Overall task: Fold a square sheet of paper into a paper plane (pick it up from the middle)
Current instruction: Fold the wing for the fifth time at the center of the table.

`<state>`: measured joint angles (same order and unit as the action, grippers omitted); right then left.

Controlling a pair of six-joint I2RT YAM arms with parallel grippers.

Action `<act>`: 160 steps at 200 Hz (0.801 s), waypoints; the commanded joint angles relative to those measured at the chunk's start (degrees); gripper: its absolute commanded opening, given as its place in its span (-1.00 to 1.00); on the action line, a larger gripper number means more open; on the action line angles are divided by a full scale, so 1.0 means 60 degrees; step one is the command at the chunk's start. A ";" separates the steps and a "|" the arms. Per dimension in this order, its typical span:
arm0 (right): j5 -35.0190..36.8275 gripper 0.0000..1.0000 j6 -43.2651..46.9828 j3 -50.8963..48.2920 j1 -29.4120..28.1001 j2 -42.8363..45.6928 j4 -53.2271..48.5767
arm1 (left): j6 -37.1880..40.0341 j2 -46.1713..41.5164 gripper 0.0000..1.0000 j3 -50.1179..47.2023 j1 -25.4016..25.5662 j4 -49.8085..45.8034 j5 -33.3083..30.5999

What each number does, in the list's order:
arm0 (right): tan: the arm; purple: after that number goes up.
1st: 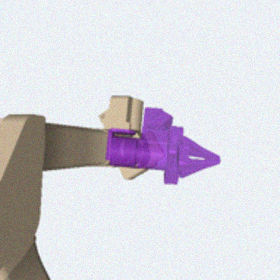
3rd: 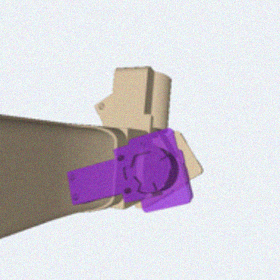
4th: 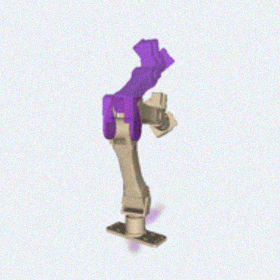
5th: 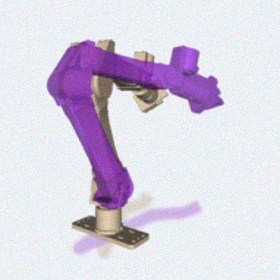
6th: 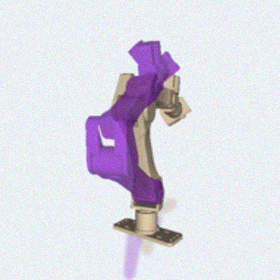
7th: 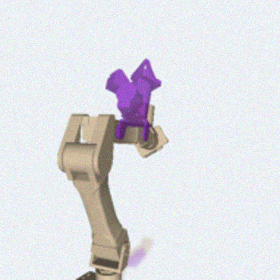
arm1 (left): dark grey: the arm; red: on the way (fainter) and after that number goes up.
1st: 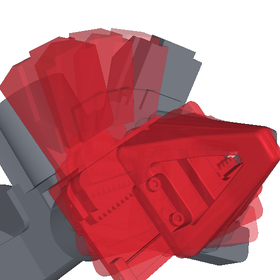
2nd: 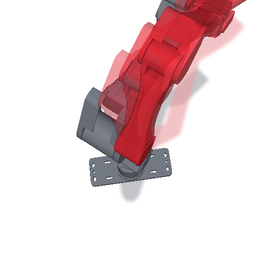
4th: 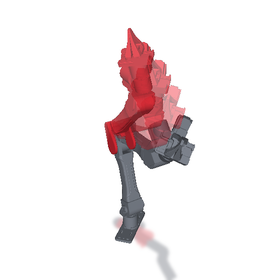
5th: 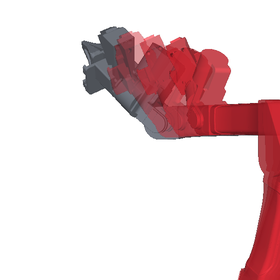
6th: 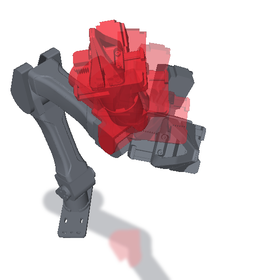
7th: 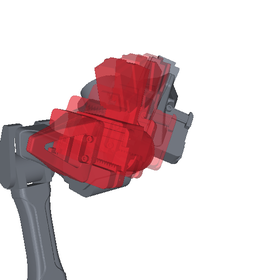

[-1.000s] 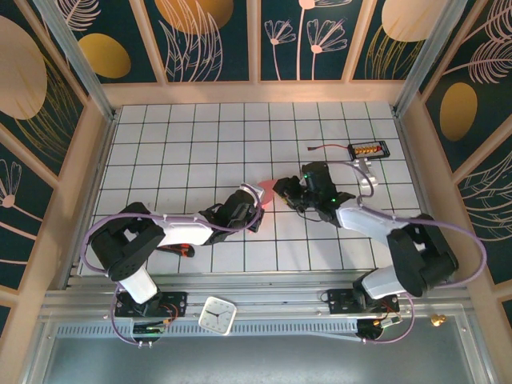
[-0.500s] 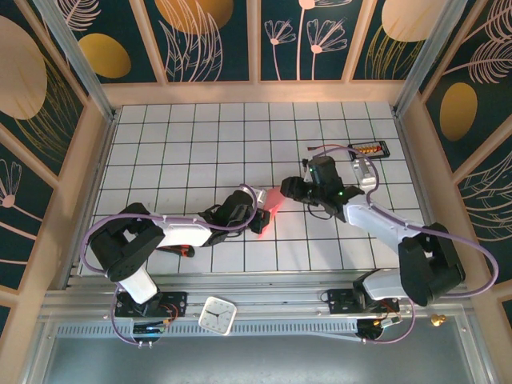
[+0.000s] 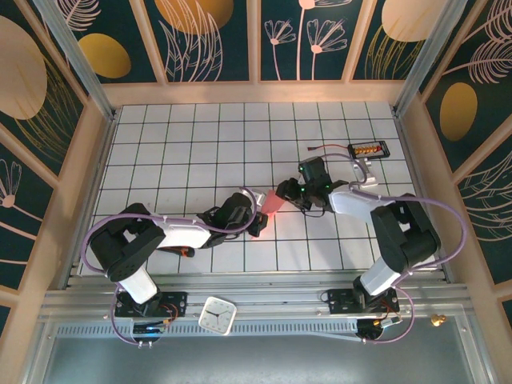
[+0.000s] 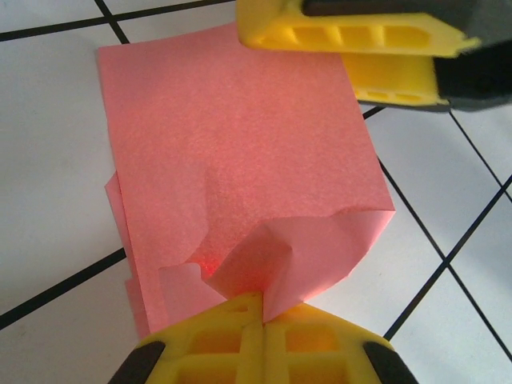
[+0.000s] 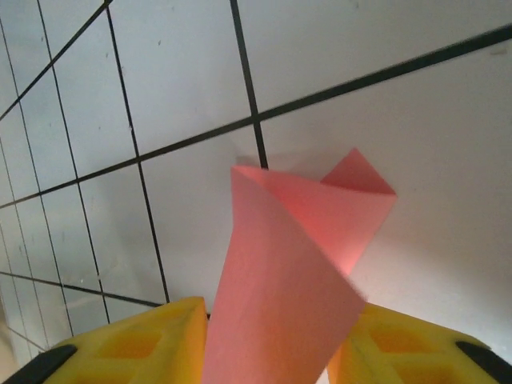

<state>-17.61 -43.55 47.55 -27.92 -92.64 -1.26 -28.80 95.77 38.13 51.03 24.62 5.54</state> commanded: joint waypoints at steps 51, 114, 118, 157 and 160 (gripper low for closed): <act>0.0249 -0.92 -0.0125 0.0513 0.0446 -0.0549 0.0353 | 0.1271 -0.0258 -1.00 -0.0001 0.0006 -0.0897 -0.0224; -0.0106 -0.99 0.0700 0.1392 0.0769 -0.1053 -0.0934 | 0.1837 -0.0203 -1.00 0.0134 0.0009 -0.1190 -0.0079; -0.0125 -0.98 0.0760 0.1438 0.0765 -0.1105 -0.0984 | 0.1741 -0.0187 -1.00 0.0135 0.0002 -0.1154 -0.0019; 0.0110 -0.56 0.1444 0.1407 0.1080 -0.0890 -0.1323 | 0.0247 -0.0039 -1.00 0.0098 0.0005 -0.0201 0.0811; 0.0128 -0.52 0.1520 0.1386 0.1113 -0.0814 -0.1352 | 0.0094 -0.0038 -1.00 0.0099 0.0005 -0.0119 0.0881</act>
<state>-18.96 -38.54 54.74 -23.42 -98.96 -7.09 -21.93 95.22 38.85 51.00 20.69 6.09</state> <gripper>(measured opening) 0.177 0.056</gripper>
